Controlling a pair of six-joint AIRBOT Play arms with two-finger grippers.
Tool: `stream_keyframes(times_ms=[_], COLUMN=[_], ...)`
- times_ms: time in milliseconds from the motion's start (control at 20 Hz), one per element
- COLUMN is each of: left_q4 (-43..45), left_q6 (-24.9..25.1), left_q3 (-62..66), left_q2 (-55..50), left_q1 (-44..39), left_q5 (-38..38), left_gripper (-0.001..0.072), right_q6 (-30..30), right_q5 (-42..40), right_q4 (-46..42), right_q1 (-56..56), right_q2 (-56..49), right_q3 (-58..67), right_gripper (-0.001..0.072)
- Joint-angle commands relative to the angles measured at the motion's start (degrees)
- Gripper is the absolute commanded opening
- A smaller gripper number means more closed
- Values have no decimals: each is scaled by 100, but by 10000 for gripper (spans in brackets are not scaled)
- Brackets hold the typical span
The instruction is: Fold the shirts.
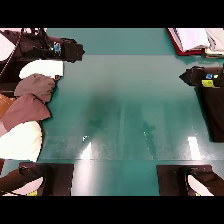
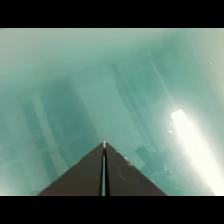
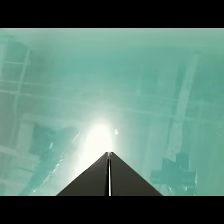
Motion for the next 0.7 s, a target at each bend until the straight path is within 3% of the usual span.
stream_keyframes(times_ms=[0,650], left_q4=[2,-109], left_q6=[0,26], left_q3=[0,-2], left_q2=[-2,-2], left_q1=[0,0], left_q5=[31,151], left_gripper=[28,29], right_q6=[4,4], right_q5=[-4,-2], right_q4=[7,4], right_q1=[17,17], right_q2=[4,4], right_q3=[4,4], right_gripper=[19,19])
